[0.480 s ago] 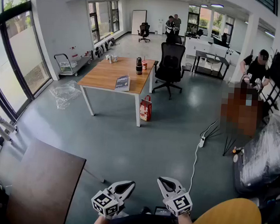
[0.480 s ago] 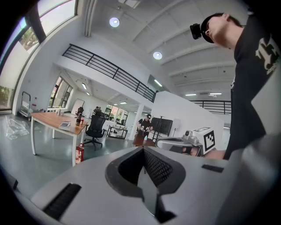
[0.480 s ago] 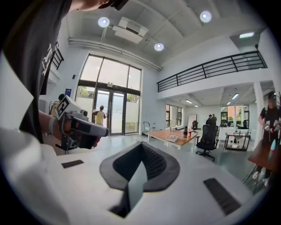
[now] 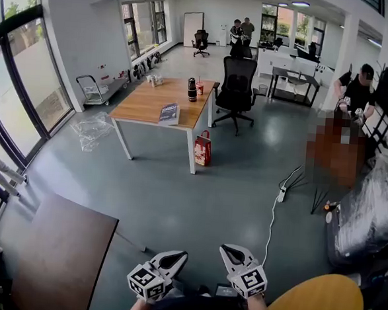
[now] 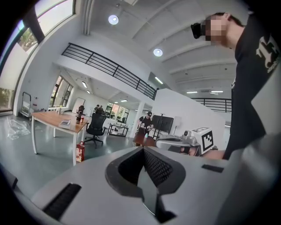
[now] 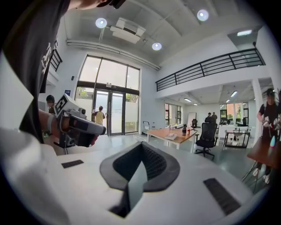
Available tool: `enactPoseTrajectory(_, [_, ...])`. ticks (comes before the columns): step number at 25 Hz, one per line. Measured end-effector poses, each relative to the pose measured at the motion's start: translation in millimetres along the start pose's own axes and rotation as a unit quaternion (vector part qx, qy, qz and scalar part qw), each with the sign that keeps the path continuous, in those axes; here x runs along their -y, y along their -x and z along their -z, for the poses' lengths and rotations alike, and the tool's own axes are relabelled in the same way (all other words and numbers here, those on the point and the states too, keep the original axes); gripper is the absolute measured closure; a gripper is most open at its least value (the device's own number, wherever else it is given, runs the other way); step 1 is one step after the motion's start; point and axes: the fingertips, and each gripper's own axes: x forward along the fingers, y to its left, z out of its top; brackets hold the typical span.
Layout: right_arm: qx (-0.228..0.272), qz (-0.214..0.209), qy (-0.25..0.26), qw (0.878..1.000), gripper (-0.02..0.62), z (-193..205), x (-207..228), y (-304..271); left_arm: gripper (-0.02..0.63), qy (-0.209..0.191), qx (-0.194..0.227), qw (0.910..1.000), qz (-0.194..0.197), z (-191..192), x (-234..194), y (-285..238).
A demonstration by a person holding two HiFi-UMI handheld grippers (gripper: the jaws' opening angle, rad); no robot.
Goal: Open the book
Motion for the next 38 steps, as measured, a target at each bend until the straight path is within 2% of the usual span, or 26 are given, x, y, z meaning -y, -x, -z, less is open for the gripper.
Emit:
enactPoseTrajectory(8, [-0.009,0.011,-0.006,1.0,0.606,15.5,12.0,9.5,0.6,0.014,-0.01,0.9998,0.0,5.1,4.2,-10.5])
enactPoseTrajectory(18, [-0.017,0.041,-0.012,0.999,0.606,19.9,36.2,8.0,0.6,0.025,0.0,0.9992,0.032,-1.1,-4.4,-35.2])
enactPoseTrajectory(27, [-0.013,0.03,0.016,0.999,0.606,6.8,39.0,-36.1,0.6,0.025,0.019,0.9993,0.022,-8.4,-52.8,-44.1])
enactPoseTrajectory(32, [-0.016,0.022,0.009,1.0,0.606,2.0,41.0,-64.3,0.6,0.026,0.025,0.999,0.025,-21.6,-78.1,-52.6])
enactPoseTrajectory(38, [-0.018,0.015,0.024,0.999,0.607,-12.3,51.7,-108.9,0.6,0.022,0.033,0.9989,0.027,-43.9,-118.1,-63.4])
